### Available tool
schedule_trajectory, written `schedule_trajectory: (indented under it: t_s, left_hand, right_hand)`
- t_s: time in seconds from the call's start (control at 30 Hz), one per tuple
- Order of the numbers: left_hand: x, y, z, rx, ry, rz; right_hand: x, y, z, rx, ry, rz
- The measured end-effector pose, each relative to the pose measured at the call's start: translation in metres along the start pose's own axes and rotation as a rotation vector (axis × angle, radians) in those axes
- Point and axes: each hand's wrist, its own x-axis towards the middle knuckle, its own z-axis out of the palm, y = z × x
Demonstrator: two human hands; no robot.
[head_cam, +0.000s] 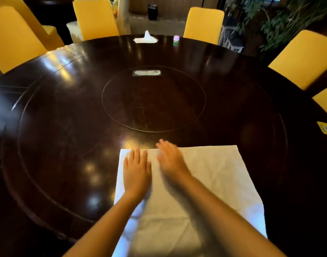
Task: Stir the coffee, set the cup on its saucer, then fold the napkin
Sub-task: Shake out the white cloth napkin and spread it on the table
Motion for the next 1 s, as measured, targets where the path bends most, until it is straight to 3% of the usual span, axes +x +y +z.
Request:
schedule_trajectory:
  t_s: [0.07,0.23,0.63,0.77,0.83,0.9,1.0]
  left_hand:
    - [-0.008,-0.003,0.012,0.06,-0.068,-0.049]
    - [-0.006,-0.009,0.01,0.103,-0.104,-0.042]
    - [0.002,-0.043,-0.017,0.316,-0.201,-0.035]
    - [-0.007,-0.044,-0.026,0.327,-0.132,-0.072]
    - [-0.031,-0.019,-0.023,0.24,-0.082,0.049]
    - [-0.072,0.006,-0.009,0.133,-0.082,0.14]
    - [-0.124,0.02,-0.003,0.106,-0.155,0.13]
  right_hand:
    - [-0.014,-0.013,0.019,-0.059,-0.103,-0.035]
    - [-0.024,0.011,0.012,-0.249,-0.084,-0.024]
    - [-0.066,0.158,-0.078,-0.501,-0.034,0.361]
    - [-0.07,0.132,-0.082,-0.473,0.008,0.525]
    - [-0.075,0.081,-0.055,-0.309,0.038,0.399]
    - [-0.093,0.023,-0.018,-0.202,-0.054,0.189]
    - [-0.125,-0.024,0.014,-0.261,-0.144,0.02]
